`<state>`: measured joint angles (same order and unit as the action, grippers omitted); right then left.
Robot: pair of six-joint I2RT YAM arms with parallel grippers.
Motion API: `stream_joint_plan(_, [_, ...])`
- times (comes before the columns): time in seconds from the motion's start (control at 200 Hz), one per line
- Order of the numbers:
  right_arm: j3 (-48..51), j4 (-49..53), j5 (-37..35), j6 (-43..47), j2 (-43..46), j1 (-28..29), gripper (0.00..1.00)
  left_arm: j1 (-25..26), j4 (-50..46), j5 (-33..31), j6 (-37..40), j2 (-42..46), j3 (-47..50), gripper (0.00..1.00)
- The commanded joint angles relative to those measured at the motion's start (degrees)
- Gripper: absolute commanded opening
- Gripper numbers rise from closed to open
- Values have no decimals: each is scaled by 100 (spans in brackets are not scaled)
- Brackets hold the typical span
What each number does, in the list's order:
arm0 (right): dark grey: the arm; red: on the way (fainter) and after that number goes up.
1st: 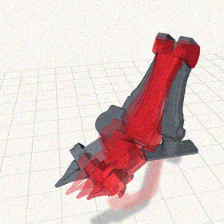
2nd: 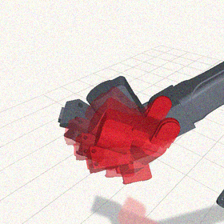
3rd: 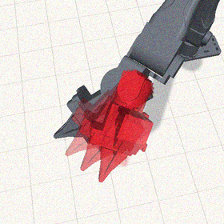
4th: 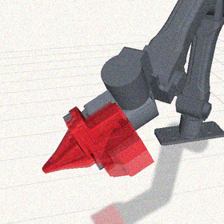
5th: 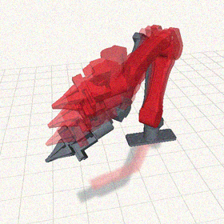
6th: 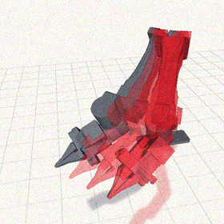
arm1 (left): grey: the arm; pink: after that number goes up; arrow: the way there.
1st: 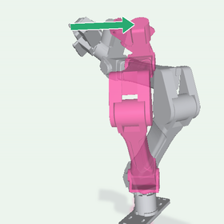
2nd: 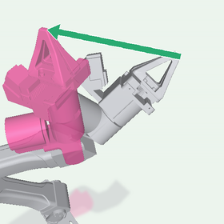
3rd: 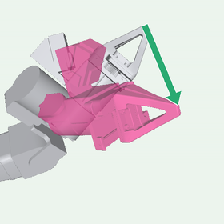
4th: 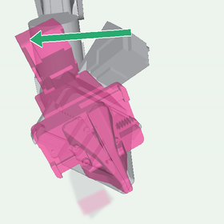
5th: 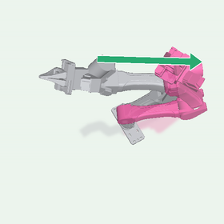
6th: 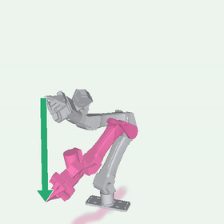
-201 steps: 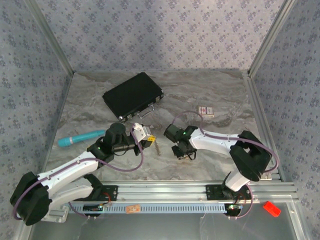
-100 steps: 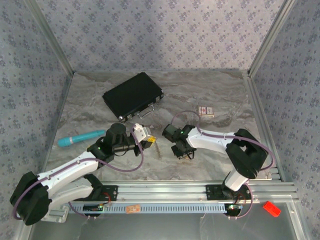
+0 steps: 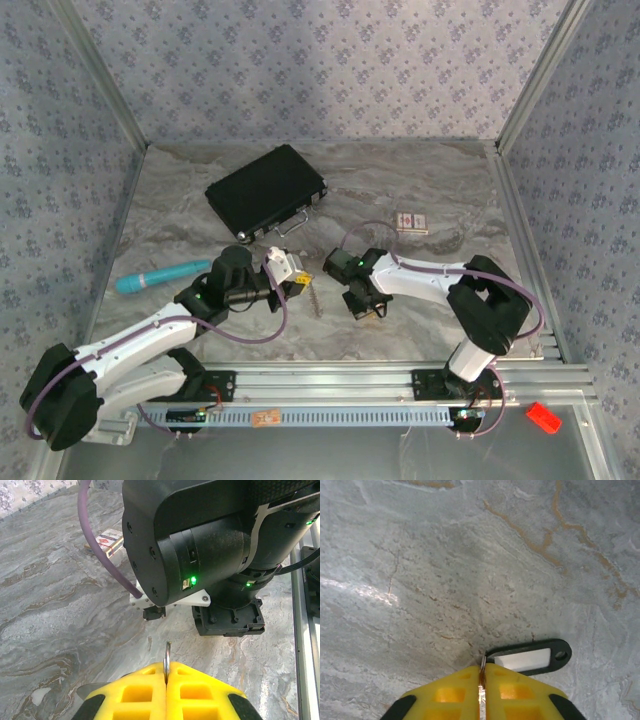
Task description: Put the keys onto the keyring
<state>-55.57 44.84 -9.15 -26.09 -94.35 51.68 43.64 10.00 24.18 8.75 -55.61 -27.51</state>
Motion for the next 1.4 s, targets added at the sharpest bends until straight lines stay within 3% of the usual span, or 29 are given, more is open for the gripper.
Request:
stream_joint_plan(0.0, [-138, 209, -123, -28, -59, 18, 7, 37, 20, 117, 74, 51, -254, 0])
stream_joint_plan(0.195, [-96, 177, -62, -20, -13, -13, 4, 39, 11, 113, 91, 51, -255, 0])
stream_joint_plan(0.33, [-86, 155, -17, -3, -55, -53, 17, 34, 11, 113, 85, 44, -256, 0])
stream_joint_plan(0.445, [-121, 156, -33, -2, -91, -52, 18, 39, -5, 122, 83, 59, -254, 0])
stream_joint_plan(0.935, [-173, 172, -13, 33, -154, -70, 11, 39, -16, 122, 91, 59, -264, 0])
stream_joint_plan(1.119, [-171, 172, -17, 40, -97, -65, 0, 34, -25, 122, 96, 68, -264, 0])
stream_joint_plan(1.394, [216, -622, -76, 599, 1380, -55, 0, 39, -169, 154, 135, 110, -329, 0])
